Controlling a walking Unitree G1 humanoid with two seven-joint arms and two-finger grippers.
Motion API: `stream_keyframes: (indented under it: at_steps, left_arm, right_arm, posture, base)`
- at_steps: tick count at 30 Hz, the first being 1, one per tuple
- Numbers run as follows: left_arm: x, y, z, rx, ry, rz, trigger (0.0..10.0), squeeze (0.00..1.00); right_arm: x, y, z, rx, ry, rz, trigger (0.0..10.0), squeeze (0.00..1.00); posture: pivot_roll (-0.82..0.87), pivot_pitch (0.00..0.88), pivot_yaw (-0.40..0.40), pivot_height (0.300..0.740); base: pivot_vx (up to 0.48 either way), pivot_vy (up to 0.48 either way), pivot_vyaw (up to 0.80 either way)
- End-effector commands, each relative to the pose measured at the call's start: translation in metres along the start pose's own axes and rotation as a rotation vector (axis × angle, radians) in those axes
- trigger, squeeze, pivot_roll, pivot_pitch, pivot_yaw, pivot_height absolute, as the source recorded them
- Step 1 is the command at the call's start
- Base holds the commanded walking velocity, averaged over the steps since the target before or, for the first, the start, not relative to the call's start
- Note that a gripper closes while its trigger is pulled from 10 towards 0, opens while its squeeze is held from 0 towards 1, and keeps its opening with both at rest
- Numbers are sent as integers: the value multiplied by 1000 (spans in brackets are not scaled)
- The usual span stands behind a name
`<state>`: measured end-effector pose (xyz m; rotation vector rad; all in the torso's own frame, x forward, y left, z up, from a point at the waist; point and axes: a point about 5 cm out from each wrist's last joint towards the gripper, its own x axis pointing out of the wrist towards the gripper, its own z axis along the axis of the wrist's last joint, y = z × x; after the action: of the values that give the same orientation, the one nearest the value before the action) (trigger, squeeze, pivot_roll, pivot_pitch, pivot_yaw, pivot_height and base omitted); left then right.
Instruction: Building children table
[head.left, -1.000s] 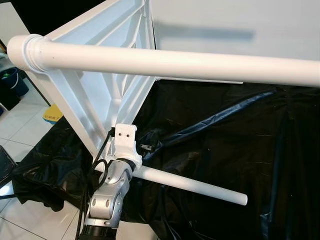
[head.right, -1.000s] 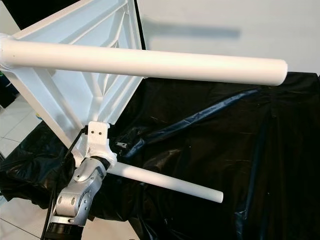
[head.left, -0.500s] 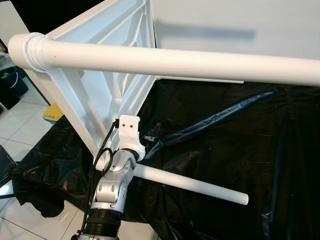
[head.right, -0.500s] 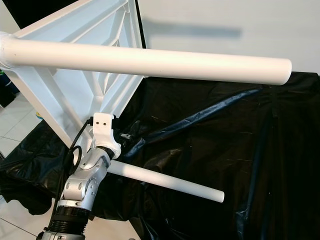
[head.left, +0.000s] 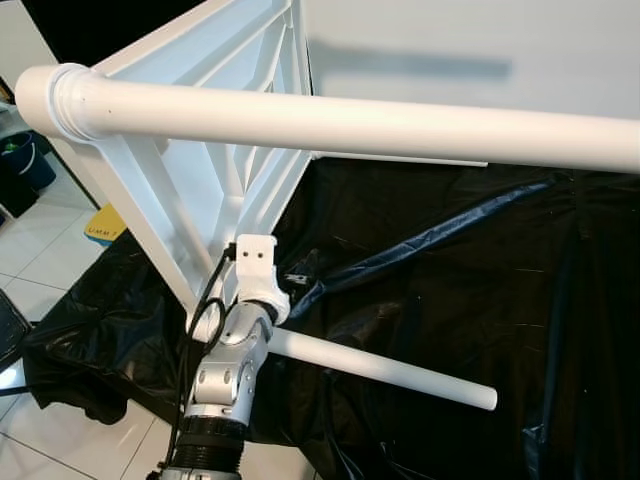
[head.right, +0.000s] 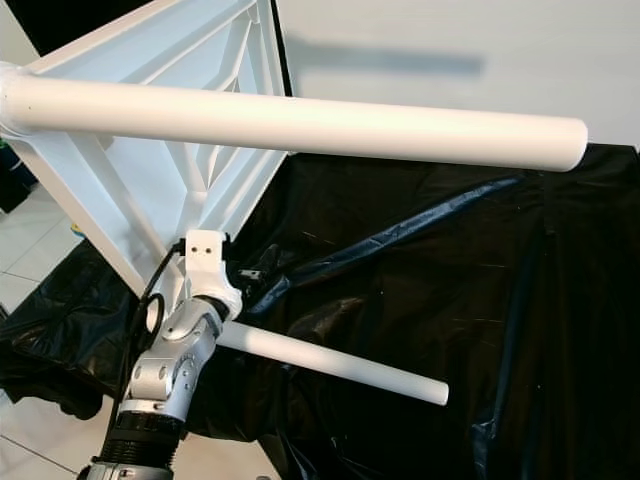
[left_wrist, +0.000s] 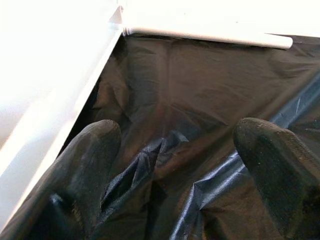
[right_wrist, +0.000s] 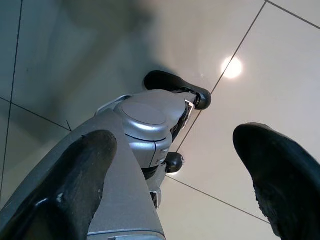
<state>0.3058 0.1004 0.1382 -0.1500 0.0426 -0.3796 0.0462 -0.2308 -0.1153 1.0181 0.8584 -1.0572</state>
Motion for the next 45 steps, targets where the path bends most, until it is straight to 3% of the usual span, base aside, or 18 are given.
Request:
stream_keyframes:
  at_steps: [1, 5, 6, 8, 11, 23, 45]
  left_arm:
    - [2, 6, 1, 11, 4, 64, 10000, 0]
    - [3, 7, 1, 16, 6, 57, 10000, 0]
    - [4, 7, 2, 18, 6, 55, 10000, 0]
    - [5, 8, 2, 16, 5, 55, 10000, 0]
    - [7, 7, 3, 9, 1, 53, 10000, 0]
    - [9, 2, 4, -3, -1, 41, 10000, 0]
    - [10, 4, 10, 6, -27, 43, 10000, 0]
  right_arm:
    - [3, 89, -16, -1491, -59, 315, 10000, 0]
    - [4, 90, -4, -1406, -77, 289, 10000, 0]
    - [6, 89, 6, -1311, -91, 245, 10000, 0]
    - [6, 89, 8, -1331, -93, 233, 10000, 0]
    - [5, 91, 1, -1468, -83, 252, 10000, 0]
    - [3, 95, -22, -1513, -54, 300, 10000, 0]
    - [3, 92, -21, -1542, -59, 285, 10000, 0]
  posture:
    - [8, 0, 62, 740]
    - [1, 0, 67, 740]
    - [-3, 0, 70, 740]
    - [-3, 0, 70, 740]
    - [-7, 1, 72, 740]
    - [-1, 4, 68, 740]
    - [2, 0, 70, 740]
  base:
    - [0, 0, 0]
    - [0, 0, 0]
    - [0, 0, 0]
    - [0, 0, 0]
    - [0, 0, 0]
    - [-21, 0, 0]
    - [-91, 0, 0]
